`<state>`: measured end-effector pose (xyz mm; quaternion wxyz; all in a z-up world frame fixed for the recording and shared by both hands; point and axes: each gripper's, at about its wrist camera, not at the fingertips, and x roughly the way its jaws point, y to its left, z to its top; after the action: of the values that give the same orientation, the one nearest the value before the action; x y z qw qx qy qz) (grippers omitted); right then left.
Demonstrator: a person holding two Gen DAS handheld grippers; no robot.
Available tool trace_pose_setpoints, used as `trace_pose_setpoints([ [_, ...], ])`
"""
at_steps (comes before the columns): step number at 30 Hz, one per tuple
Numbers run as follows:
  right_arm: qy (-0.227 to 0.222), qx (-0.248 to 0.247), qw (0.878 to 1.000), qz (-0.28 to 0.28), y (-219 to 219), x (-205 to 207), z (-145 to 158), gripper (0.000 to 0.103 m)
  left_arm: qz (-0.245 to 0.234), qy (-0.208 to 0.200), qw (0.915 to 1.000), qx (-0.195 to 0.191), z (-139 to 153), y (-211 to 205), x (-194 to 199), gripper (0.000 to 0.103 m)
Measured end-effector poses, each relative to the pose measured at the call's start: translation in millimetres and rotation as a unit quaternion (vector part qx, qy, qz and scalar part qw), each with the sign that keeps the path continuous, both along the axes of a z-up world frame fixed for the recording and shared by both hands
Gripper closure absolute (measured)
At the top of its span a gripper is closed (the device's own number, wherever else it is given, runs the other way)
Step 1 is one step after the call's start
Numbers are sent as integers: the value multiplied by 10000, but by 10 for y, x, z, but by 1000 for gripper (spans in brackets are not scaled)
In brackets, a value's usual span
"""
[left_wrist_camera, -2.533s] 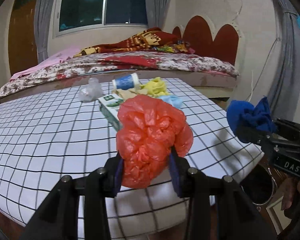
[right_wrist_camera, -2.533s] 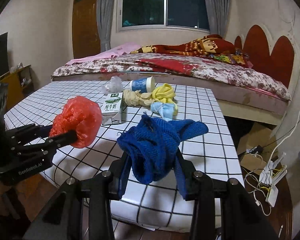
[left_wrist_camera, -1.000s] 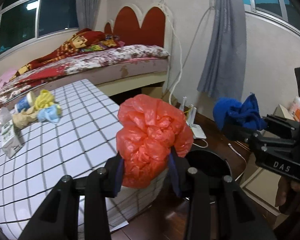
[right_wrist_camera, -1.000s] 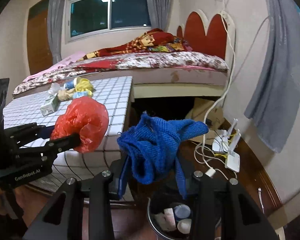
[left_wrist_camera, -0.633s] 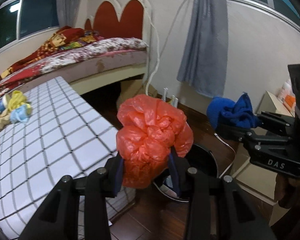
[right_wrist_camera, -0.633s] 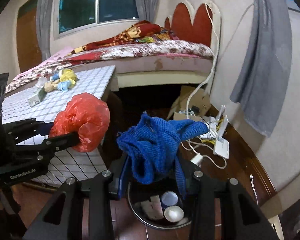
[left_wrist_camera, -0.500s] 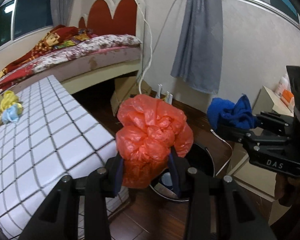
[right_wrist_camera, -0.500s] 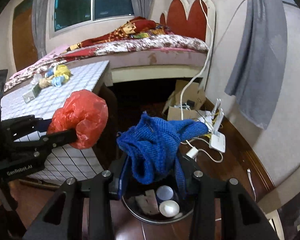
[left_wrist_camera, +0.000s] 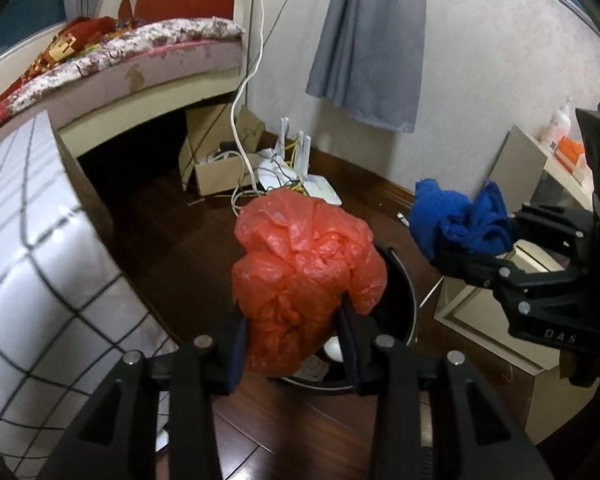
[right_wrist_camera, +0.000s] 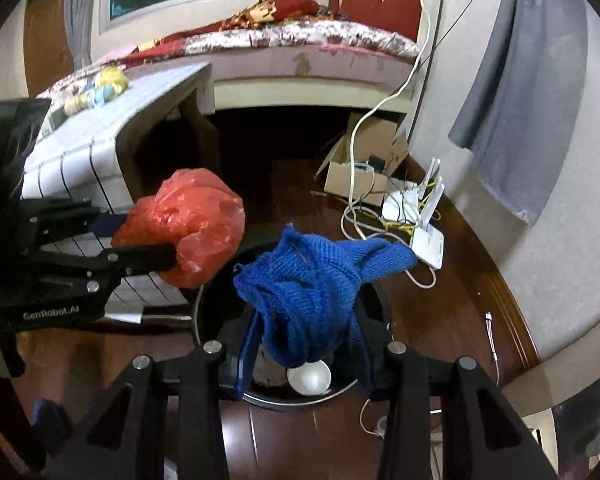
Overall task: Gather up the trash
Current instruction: 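Open both tools to drop the cloth and bag into the bin, then move both tools back toward the table items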
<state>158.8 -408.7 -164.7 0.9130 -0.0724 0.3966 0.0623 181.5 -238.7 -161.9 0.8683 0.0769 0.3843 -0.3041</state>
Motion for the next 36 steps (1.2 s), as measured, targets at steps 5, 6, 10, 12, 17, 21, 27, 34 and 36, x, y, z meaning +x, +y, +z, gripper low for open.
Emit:
trace_pose_setpoints([
  [5,219,-9,9997,73,-69,101,-246,60,28,154,9999,-38,-134,-71,113,62],
  [6,257,-21,9996,95,-76,125,-295,60,26,190,9998,-57,-157,-76,132,62],
  [10,427,-33,9988,220,-82,223,-481,60,-6,277,9996,15,-280,-149,184,62],
  [12,486,-15,9985,271,-88,268,-551,60,-13,361,9993,78,-348,-177,214,62],
  [17,537,16,9980,331,-114,389,-670,42,-8,554,9984,90,-481,-208,258,53],
  [21,560,-301,9978,-197,-288,443,-819,7,207,748,9968,165,-609,-198,286,25],
  [27,779,-118,9917,-1016,-663,422,-891,1,553,500,9961,474,-623,-139,202,5],
  [34,634,-201,9918,-1094,-571,356,-755,1,713,307,9958,478,-503,-68,166,2],
  [36,610,-212,9923,-1059,-509,329,-700,1,728,286,9959,449,-466,-56,156,2],
])
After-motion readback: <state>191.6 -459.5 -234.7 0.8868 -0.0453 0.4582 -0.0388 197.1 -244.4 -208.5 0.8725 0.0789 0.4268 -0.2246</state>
